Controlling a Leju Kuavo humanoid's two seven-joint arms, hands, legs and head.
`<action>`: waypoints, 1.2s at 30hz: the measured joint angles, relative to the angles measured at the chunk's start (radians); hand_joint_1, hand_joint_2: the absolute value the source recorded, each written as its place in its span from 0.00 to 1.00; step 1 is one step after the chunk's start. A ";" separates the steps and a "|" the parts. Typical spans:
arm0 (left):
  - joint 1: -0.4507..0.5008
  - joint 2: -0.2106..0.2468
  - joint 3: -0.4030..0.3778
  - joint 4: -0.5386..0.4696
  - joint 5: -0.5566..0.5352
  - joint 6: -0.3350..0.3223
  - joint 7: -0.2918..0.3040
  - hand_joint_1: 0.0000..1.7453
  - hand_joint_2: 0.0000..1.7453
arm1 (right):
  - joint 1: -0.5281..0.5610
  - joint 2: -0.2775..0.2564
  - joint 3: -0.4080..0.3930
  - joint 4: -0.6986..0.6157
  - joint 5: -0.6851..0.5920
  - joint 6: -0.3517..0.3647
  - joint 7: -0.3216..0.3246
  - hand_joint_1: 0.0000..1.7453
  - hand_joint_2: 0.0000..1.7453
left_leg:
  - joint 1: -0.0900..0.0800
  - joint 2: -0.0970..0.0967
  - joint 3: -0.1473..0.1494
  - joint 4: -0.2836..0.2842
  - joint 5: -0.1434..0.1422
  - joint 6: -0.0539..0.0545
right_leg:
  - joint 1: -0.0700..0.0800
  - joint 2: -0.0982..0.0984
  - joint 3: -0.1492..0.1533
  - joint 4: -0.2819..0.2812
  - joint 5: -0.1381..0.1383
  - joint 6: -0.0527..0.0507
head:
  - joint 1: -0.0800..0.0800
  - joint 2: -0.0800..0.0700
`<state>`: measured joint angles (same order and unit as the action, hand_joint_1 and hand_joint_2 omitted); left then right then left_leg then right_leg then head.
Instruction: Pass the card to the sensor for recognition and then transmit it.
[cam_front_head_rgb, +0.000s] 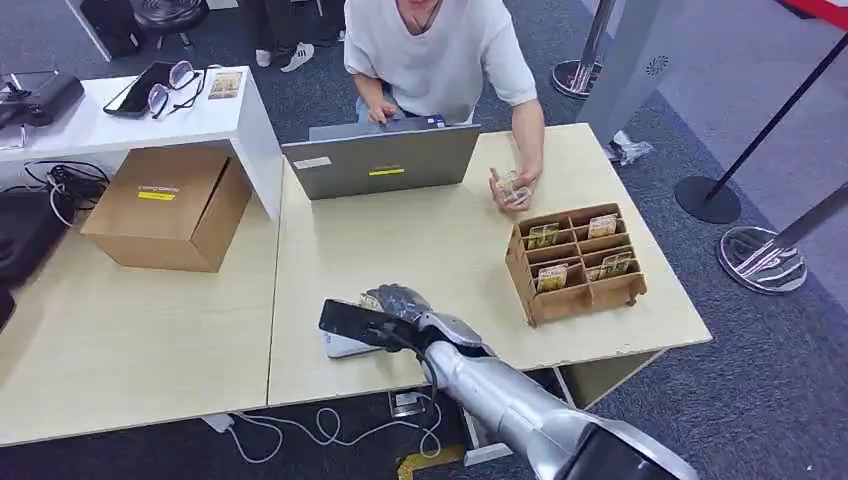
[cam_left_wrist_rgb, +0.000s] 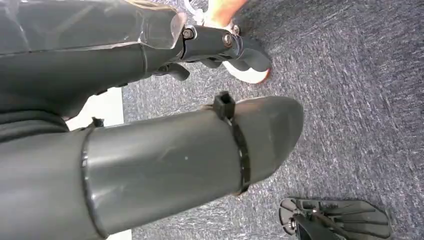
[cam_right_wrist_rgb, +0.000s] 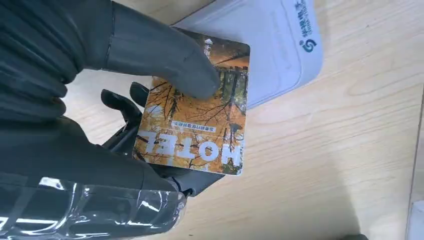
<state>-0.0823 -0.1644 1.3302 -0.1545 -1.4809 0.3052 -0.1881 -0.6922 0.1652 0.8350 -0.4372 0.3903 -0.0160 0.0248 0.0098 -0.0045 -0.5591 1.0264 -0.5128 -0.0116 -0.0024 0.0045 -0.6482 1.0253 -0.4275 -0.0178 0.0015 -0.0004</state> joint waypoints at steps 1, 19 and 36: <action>-0.001 0.000 0.000 0.000 0.000 0.000 0.002 0.00 0.00 | 0.000 0.004 0.000 0.002 0.001 0.001 0.005 1.00 1.00 | 0.000 0.000 0.000 0.000 0.000 0.000 | 0.000 0.000 0.000 0.000 0.000 0.000 | 0.000 0.000; -0.017 -0.010 0.000 0.000 0.003 0.008 0.029 0.00 0.00 | 0.000 0.021 0.000 0.019 0.011 0.004 0.017 1.00 1.00 | 0.000 0.000 0.000 0.000 0.000 0.000 | 0.000 0.000 0.000 0.000 0.000 0.000 | 0.000 0.000; -0.035 -0.014 -0.014 0.000 -0.006 -0.006 0.075 0.00 0.00 | 0.000 0.024 -0.031 0.032 0.026 0.003 0.059 1.00 1.00 | 0.000 0.000 0.000 0.000 0.000 0.000 | 0.000 0.000 0.000 0.000 0.000 0.000 | 0.000 0.000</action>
<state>-0.1173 -0.1789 1.3161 -0.1545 -1.4870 0.2987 -0.1133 -0.6921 0.1892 0.8041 -0.4047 0.4162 -0.0130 0.0836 0.0097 -0.0046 -0.5592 1.0265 -0.5128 -0.0116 -0.0024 0.0045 -0.6482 1.0252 -0.4275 -0.0178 0.0015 -0.0004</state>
